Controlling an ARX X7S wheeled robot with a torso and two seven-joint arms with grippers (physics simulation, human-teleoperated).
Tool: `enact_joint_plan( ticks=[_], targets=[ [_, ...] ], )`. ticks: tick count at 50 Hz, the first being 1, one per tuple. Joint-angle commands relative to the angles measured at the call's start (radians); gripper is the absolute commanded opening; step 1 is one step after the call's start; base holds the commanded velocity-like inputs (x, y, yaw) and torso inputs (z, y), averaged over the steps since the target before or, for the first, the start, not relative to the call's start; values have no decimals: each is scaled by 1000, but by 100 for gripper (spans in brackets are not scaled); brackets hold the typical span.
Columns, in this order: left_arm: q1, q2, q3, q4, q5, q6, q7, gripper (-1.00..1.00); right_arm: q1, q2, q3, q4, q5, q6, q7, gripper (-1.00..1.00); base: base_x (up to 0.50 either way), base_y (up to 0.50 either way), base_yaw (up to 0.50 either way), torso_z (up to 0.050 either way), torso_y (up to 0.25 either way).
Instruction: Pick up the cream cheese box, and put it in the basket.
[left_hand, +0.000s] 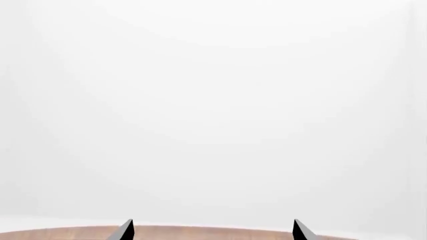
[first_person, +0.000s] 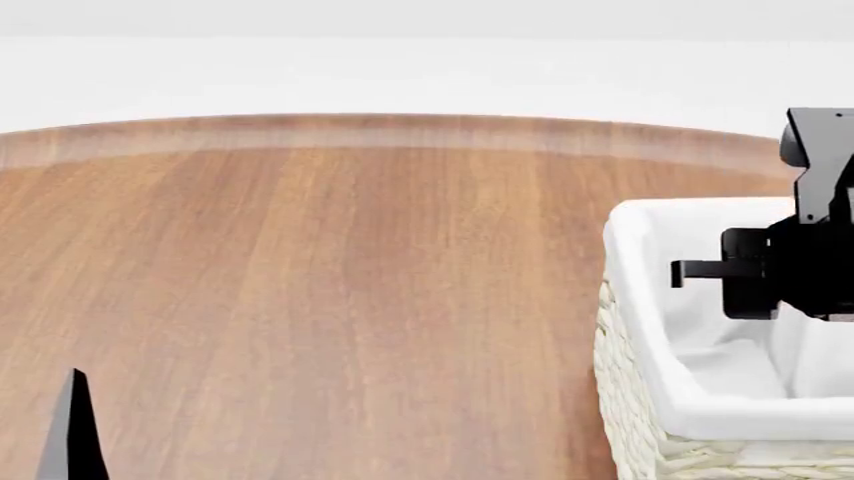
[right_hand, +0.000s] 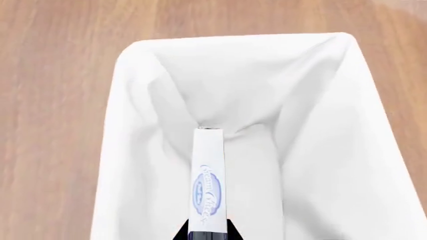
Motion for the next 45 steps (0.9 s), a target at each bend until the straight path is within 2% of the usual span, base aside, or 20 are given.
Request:
enact_joint_plan(
  ticks=[1,9,17,26,33,42,43,45],
  targets=[
    [-1,1,12,-11,8,6,1,100,-39,11,17,-8,-19,-30,-48,-100,0,0,0,0,0],
    [-2,-2,17,-6,7,-1,-2,100,-72,80,29,-150,7,16,-17,-100,0,0,0,0,1],
    [-4,-4,23,-2,8,-6,-4,100,-87,98,38,-173,16,18,-12,-100,0,0,0,0,0],
    [-4,-5,27,-5,10,-1,-5,100,-100,84,35,-145,8,-8,-32,-100,0,0,0,0,0],
    [-3,-5,31,-13,12,7,-3,100,-114,103,44,-201,24,7,-25,-100,0,0,0,0,1],
    [-3,-7,33,-17,12,12,-3,100,-109,79,38,-132,-1,-46,-37,-100,0,0,0,0,0],
    [-3,-7,33,-18,12,12,-3,100,-110,83,37,-144,1,-38,-40,100,0,0,0,0,0],
    [-3,-7,35,-18,13,13,-3,100,-111,87,38,-151,1,-41,-35,100,0,0,0,0,0]
  ],
)
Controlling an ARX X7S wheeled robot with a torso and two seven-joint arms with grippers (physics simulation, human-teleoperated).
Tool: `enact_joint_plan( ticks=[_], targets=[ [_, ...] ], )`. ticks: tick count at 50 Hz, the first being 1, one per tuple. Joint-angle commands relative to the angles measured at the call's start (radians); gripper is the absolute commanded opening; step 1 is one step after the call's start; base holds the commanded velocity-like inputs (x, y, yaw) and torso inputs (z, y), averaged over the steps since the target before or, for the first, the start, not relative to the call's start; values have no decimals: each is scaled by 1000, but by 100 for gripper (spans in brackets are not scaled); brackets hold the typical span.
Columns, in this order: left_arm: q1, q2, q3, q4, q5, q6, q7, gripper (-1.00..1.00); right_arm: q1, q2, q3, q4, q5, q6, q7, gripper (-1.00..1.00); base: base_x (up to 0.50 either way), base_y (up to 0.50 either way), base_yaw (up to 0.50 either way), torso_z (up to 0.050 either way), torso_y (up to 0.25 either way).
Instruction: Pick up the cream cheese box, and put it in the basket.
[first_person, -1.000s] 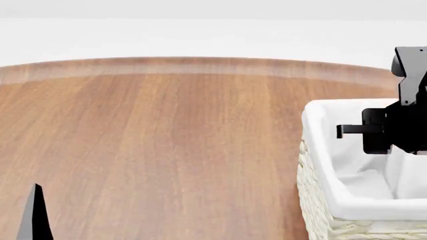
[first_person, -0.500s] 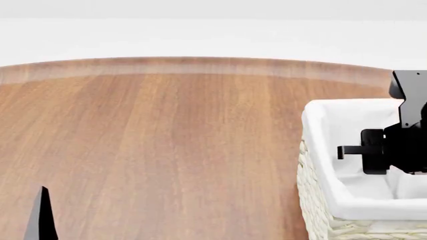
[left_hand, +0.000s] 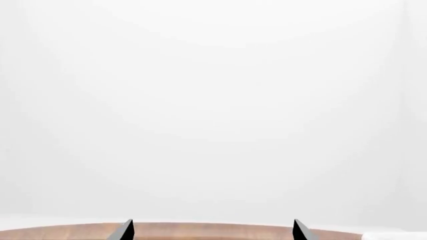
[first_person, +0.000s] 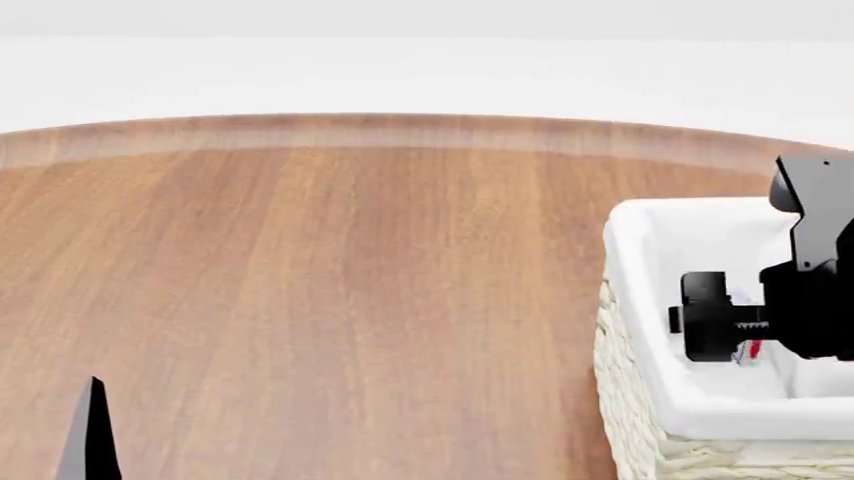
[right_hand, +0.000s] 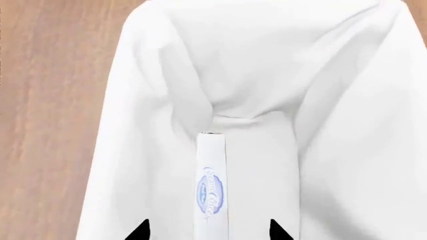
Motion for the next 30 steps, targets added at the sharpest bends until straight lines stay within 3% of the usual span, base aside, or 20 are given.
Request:
enact_joint_plan(
  ticks=[1,16,23,30],
  targets=[
    [0,-2,5,-5,2,6,0,100,0,5,12,-8,-12,-22,4,100,0,0,0,0,0],
    [0,-7,5,1,-2,3,-6,100,36,5,9,-15,-33,-54,20,100,0,0,0,0,0],
    [-2,-9,5,3,-4,0,-9,100,105,-17,62,26,-30,-137,93,100,0,0,0,0,0],
    [-3,-12,1,7,-10,-1,-13,100,113,10,143,-64,9,-219,224,100,0,0,0,0,0]
  ],
)
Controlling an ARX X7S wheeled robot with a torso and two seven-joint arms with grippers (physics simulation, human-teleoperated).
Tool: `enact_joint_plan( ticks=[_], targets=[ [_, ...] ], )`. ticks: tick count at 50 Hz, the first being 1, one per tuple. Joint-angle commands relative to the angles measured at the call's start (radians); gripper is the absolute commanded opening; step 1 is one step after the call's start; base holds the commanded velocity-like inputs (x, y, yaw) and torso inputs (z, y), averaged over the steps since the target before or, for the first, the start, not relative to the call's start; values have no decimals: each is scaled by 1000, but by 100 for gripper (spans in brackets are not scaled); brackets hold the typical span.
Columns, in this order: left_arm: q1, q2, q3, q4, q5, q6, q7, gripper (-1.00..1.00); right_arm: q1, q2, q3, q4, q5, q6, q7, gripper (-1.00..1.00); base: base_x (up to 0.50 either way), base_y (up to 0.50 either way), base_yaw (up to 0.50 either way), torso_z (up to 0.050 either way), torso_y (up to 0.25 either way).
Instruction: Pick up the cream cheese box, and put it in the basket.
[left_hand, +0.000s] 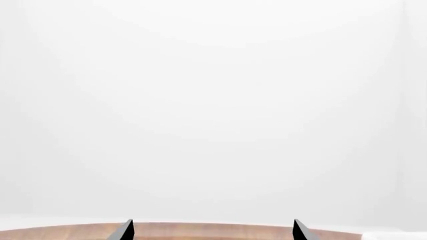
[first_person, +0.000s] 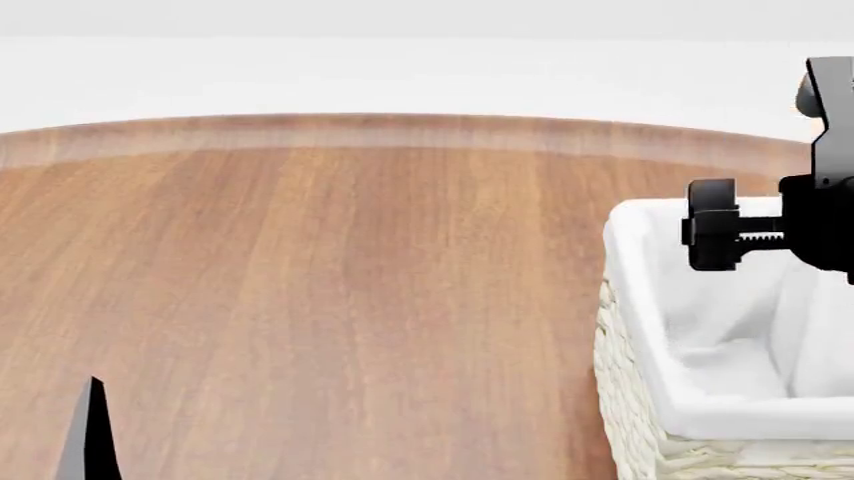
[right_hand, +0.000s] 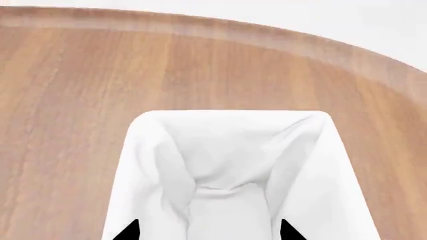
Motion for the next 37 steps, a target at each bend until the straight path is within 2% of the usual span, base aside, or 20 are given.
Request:
enact_joint_plan(
  ticks=[1,11,17,20,24,32,37],
  targets=[
    [-2,-3,-3,2,-7,-3,-6,100,35,28,104,-92,46,-99,159,100,0,0,0,0,0],
    [0,-4,2,0,-2,3,-7,100,-62,156,206,-533,143,-116,375,100,0,0,0,0,0],
    [1,-5,3,2,-1,3,-11,100,-221,235,278,-843,205,-200,532,100,0,0,0,0,0],
    [2,0,-1,0,-10,4,-16,100,-355,282,320,-1069,233,-288,638,100,0,0,0,0,0],
    [1,2,-6,-3,-12,7,-22,100,-483,306,357,-1255,240,-394,727,100,0,0,0,0,0],
    [0,14,-6,-20,-27,19,-25,100,-707,307,380,-1512,144,-593,882,100,0,0,0,0,0],
    [-14,43,-23,-55,-75,12,-47,100,-913,302,360,-1653,-18,-735,1008,100,0,0,0,0,0]
  ],
)
